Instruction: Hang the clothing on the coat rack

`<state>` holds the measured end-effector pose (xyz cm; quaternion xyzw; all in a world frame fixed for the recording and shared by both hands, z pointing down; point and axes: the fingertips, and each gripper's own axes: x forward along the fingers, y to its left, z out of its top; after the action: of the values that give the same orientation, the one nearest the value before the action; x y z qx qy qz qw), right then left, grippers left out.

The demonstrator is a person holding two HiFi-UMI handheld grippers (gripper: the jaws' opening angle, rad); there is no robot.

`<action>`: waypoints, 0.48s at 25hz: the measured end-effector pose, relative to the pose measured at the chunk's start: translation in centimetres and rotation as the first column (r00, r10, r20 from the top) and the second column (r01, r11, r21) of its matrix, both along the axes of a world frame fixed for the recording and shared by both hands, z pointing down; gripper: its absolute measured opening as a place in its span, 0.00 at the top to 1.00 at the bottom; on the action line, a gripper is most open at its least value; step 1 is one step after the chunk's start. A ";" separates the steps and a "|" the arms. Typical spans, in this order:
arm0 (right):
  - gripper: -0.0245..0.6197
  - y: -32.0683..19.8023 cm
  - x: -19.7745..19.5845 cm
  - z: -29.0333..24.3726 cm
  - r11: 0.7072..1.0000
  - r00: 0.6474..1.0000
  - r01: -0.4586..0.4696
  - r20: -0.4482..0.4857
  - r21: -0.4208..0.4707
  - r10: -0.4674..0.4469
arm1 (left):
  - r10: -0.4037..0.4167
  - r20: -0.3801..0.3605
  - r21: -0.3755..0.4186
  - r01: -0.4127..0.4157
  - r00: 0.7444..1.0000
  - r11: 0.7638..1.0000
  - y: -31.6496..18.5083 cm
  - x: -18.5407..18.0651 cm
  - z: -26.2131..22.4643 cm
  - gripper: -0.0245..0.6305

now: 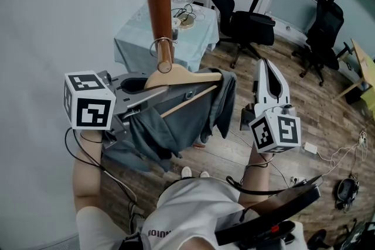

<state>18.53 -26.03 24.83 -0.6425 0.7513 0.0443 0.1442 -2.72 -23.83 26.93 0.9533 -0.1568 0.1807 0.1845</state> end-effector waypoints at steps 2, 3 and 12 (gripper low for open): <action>0.93 0.0 -0.1 -0.1 1.000 1.000 0.003 0.001 0.000 -0.003 | 0.001 0.004 0.007 -0.001 1.000 1.000 0.0 0.0 -0.1 0.86; 0.93 0.0 -0.1 -0.2 1.000 1.000 0.004 0.001 0.000 -0.004 | 0.002 0.005 0.011 -0.002 1.000 1.000 0.1 0.0 -0.2 0.86; 0.93 0.5 -0.4 -0.5 1.000 1.000 0.011 -0.001 0.001 -0.011 | -0.005 0.018 0.059 0.004 1.000 0.998 0.4 -0.1 -0.5 0.85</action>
<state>18.12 -25.54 24.30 -0.6382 0.7549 0.0441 0.1445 -2.83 -23.46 26.48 0.9563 -0.1659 0.1842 0.1553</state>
